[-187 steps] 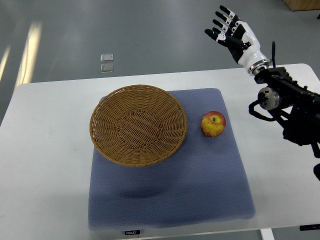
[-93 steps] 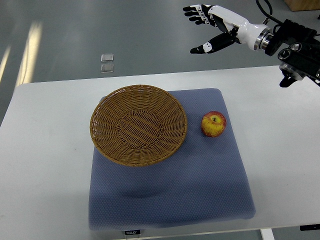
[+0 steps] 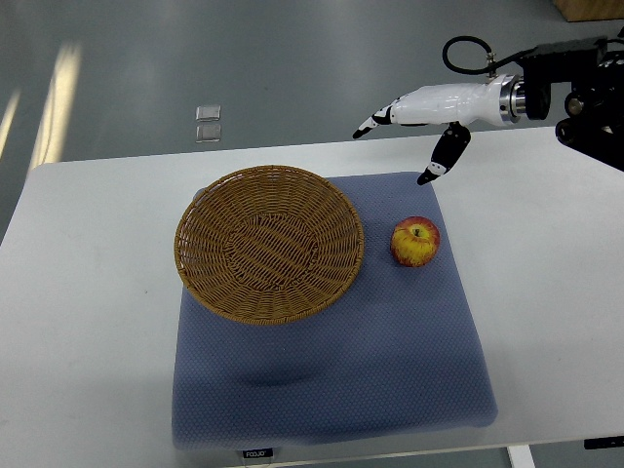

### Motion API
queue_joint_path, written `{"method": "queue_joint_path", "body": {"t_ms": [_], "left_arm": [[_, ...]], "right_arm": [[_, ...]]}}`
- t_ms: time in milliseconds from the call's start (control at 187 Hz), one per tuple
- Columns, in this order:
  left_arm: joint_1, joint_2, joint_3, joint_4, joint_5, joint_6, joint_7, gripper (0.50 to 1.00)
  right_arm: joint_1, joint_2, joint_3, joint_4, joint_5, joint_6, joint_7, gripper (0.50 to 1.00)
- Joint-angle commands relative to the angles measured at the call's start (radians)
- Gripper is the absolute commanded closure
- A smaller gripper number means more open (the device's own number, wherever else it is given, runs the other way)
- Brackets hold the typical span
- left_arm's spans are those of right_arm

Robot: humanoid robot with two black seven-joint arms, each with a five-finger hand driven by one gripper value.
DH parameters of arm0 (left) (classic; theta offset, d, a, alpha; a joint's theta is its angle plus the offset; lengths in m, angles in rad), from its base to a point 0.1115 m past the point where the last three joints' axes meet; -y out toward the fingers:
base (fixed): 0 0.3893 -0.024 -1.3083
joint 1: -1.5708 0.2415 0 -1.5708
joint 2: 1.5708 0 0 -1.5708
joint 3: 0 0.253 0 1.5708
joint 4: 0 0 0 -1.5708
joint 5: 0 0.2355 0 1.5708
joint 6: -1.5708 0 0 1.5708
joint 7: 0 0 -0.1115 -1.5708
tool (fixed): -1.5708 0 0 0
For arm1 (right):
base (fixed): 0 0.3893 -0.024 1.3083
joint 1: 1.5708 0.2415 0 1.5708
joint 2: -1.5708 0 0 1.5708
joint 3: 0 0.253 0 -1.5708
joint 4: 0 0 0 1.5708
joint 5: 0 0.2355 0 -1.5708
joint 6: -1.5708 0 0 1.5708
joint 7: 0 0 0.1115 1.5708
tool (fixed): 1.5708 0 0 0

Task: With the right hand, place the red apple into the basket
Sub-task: 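Rotate the right hand palm-down and reach over the apple, then close the right hand fingers around the apple and lift it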

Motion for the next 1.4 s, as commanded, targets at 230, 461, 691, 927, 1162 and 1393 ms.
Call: {"method": "queue_joint_path", "body": {"t_ms": [230,461,691,927,1162,1393], "left_arm": [[0.000,0.000,0.000,0.000,0.000,0.000,0.000,0.500],[0.000,0.000,0.000,0.000,0.001,0.000,0.000,0.500],[0.000,0.000,0.000,0.000,0.001,0.000,0.000,0.500],[0.000,0.000,0.000,0.000,0.000,0.000,0.000,0.500],[0.000,0.000,0.000,0.000,0.000,0.000,0.000,0.500],[0.000,0.000,0.000,0.000,0.000,0.000,0.000,0.500]], "right_arm": [[-0.048,0.007,-0.132,-0.004,-0.103,-0.047,0.033,0.579],[-0.127,0.014,-0.154,-0.062,-0.117,-0.119,0.030,0.579],[-0.160,0.016,-0.154,-0.061,-0.117,-0.122,0.033,0.579],[-0.166,0.051,-0.152,-0.050,-0.114,-0.125,0.033,0.579],[-0.161,0.051,-0.147,-0.052,-0.113,-0.127,0.030,0.579],[-0.178,0.053,-0.149,-0.052,-0.117,-0.137,0.033,0.587]]}}
